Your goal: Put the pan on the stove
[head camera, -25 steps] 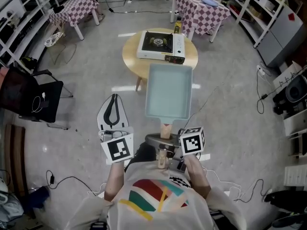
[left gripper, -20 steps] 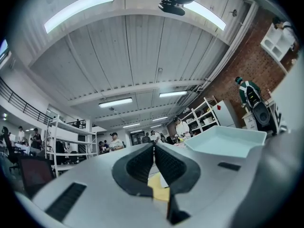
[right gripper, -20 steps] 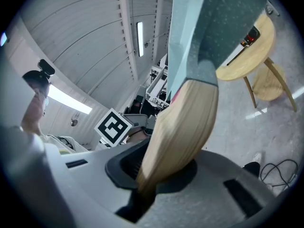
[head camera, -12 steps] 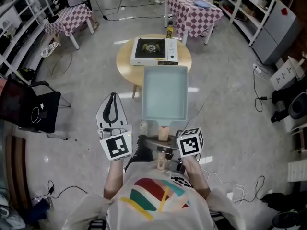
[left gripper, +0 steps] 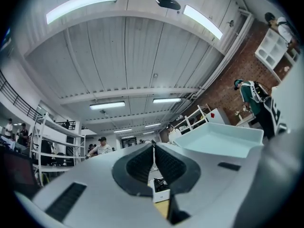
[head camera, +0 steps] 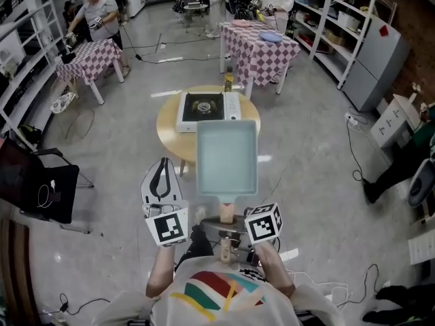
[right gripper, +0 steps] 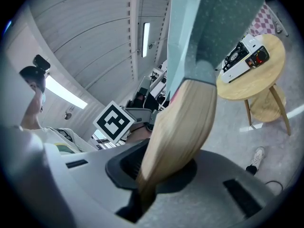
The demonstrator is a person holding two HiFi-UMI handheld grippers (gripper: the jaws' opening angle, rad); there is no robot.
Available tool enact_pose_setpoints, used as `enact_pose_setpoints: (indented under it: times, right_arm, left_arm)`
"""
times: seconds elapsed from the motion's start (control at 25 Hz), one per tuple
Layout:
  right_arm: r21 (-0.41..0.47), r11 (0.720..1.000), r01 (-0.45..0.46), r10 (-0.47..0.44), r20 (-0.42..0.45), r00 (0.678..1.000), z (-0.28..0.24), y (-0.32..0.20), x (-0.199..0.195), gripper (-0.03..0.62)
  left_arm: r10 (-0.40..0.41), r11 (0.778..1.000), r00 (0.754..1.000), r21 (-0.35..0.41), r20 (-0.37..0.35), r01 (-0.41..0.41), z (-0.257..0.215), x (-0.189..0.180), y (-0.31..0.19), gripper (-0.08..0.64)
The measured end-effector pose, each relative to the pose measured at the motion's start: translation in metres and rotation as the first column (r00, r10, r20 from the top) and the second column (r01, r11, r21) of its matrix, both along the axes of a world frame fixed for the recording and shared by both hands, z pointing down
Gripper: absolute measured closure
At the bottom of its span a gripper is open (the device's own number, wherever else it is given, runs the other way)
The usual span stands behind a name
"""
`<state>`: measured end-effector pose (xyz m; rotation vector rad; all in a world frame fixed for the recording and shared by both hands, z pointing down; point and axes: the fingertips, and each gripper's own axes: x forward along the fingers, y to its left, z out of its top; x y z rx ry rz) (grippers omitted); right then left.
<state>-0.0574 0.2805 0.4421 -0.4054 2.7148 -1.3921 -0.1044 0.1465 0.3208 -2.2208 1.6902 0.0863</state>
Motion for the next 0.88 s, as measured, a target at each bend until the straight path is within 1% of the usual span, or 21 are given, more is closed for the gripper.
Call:
enact_pose_setpoints:
  times: [0.12, 0.28, 0.44, 0.64, 0.76, 0.88]
  right_arm:
    - [-0.011, 1.000, 0.002, -0.002, -0.008, 1.000, 0.001, -0.015, 0.001, 0.574]
    - [-0.036, 0.999, 0.016, -0.016, 0.006, 1.000, 0.008, -0.038, 0.001, 0.574]
    - [-0.043, 0.999, 0.020, -0.020, 0.013, 1.000, 0.011, -0.069, 0.001, 0.574]
    - [-0.054, 0.998, 0.019, -0.018, 0.015, 1.000, 0.010, -0.118, 0.006, 0.574]
    - [-0.062, 0.998, 0.016, -0.015, 0.012, 1.000, 0.006, -0.151, 0.016, 0.574]
    - [-0.073, 0.997, 0.021, -0.020, 0.012, 1.000, -0.001, -0.184, 0.026, 0.574]
  left_arm:
    - [-0.005, 0.999, 1.000, -0.037, -0.015, 0.004, 0.001, -0.001, -0.015, 0.549]
    - [-0.018, 0.998, 1.000, -0.052, -0.021, 0.017, 0.010, -0.005, -0.040, 0.549]
    - [-0.013, 0.998, 1.000, -0.066, -0.024, 0.011, 0.017, -0.002, -0.073, 0.549]
    - [-0.006, 0.997, 1.000, -0.078, -0.022, 0.005, 0.017, 0.005, -0.126, 0.549]
    - [-0.002, 0.998, 1.000, -0.063, -0.009, 0.002, 0.016, 0.014, -0.164, 0.549]
    - [-0.004, 0.998, 1.000, -0.069, -0.008, 0.004, 0.013, 0.021, -0.200, 0.549]
